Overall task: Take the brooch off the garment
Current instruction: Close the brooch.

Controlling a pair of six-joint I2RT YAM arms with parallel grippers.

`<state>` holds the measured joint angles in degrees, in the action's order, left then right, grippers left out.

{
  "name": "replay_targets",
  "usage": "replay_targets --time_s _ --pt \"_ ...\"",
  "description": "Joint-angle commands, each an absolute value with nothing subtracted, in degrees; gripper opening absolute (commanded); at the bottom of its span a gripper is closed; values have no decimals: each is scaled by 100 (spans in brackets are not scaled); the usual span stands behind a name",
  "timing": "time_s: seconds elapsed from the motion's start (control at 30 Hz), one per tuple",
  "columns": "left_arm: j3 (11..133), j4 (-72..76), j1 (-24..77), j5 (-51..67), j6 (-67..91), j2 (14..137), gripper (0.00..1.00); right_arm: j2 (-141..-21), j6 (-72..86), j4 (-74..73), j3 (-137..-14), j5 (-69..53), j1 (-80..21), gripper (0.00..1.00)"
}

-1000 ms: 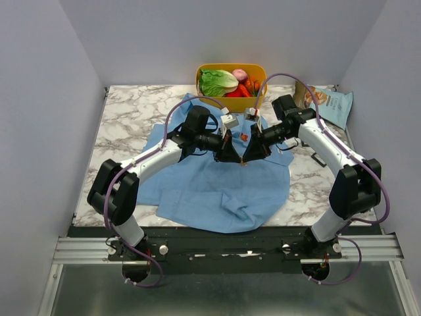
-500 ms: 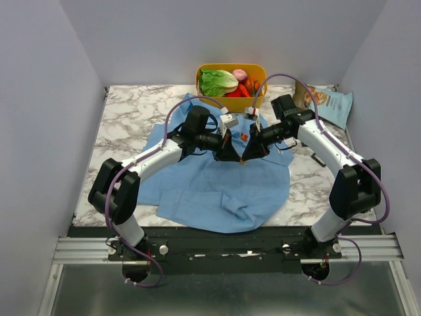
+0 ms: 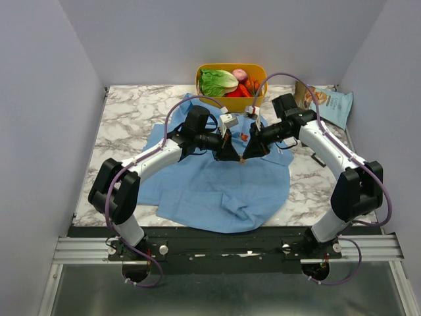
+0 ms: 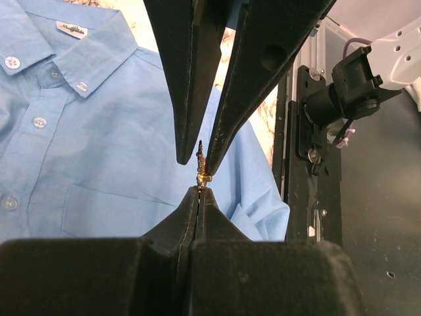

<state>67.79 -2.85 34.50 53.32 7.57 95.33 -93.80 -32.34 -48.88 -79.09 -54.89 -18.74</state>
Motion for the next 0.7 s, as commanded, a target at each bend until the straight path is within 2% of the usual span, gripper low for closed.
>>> replay_targets --time_s 0.0,0.13,0.27,0.5,0.67 --pt "6803 -246 3507 5643 817 9510 0 -9220 -3287 -4491 -7831 -4948 -1828 25" --pt "6803 -246 3507 5643 800 9501 0 -9193 -3296 -4517 -7831 -4966 -1828 28" --pt "6812 -255 3507 5625 791 9501 0 -9255 -3549 -4754 -7919 -5228 -1837 36" --pt "6812 -264 3498 5616 791 9501 0 -9378 -4015 -5465 -8112 -5546 -1837 44" --pt "6812 -272 3498 5634 791 9510 0 -9351 -4096 -5555 -8139 -5590 -1837 44"
